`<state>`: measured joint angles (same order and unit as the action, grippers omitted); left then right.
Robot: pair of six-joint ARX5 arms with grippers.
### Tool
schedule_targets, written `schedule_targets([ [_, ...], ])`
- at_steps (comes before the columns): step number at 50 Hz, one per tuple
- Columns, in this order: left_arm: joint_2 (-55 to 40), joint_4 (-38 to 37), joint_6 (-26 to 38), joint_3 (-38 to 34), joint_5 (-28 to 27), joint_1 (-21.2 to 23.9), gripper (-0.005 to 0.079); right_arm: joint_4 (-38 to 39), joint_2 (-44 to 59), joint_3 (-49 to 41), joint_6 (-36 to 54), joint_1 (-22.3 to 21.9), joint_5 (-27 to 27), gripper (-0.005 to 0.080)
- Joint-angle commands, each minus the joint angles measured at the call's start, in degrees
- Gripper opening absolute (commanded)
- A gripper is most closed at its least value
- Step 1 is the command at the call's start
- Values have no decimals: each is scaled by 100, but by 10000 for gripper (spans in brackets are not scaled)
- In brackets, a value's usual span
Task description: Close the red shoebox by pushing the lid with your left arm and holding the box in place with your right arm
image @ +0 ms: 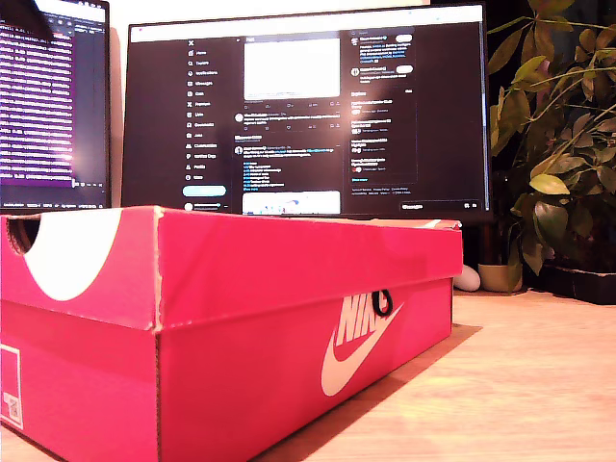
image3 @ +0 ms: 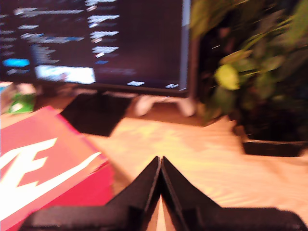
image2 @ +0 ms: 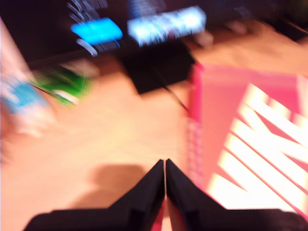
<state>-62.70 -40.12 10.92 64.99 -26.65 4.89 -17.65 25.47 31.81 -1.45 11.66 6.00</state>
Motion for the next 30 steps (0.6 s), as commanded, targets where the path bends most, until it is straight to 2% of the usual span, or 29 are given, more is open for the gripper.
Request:
schedule_targets([
  [1, 376, 293, 4, -83, -50, 13, -19, 50, -168, 50, 35, -22, 155, -12],
  [16, 1207, 885, 46, -979, 118, -240, -19, -223, -1137, 42, 455, -24, 367, -12],
  [30, 2214, 1187, -26, -1628, 437, -339, -19, -608, -1849, 39, 645, -59, 973, -13],
])
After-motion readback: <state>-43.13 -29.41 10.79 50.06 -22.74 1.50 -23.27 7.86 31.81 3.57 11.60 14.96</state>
